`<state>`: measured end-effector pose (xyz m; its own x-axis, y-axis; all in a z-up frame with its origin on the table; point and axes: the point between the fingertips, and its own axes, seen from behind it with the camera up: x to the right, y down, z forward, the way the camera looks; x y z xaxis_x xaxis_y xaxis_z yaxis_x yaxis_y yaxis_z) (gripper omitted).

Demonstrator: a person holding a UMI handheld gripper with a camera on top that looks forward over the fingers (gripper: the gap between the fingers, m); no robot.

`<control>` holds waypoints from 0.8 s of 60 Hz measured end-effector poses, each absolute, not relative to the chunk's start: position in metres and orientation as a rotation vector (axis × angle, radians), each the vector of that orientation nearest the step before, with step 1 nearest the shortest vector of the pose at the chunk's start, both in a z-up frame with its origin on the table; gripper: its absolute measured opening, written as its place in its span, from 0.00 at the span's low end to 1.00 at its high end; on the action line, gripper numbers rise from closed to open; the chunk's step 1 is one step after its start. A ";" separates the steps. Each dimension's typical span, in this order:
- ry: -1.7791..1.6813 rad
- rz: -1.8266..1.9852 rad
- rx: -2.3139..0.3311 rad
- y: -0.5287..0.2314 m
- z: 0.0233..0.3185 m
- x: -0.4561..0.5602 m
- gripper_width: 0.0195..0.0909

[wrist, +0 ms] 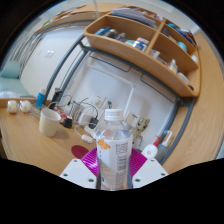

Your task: Pour water

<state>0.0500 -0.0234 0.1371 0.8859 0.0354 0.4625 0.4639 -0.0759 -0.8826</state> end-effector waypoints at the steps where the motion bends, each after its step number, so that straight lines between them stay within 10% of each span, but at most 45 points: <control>1: -0.430 -0.403 -1.609 -0.020 0.140 0.048 0.23; 48: -1.619 -1.467 -0.759 0.114 0.166 -0.108 0.23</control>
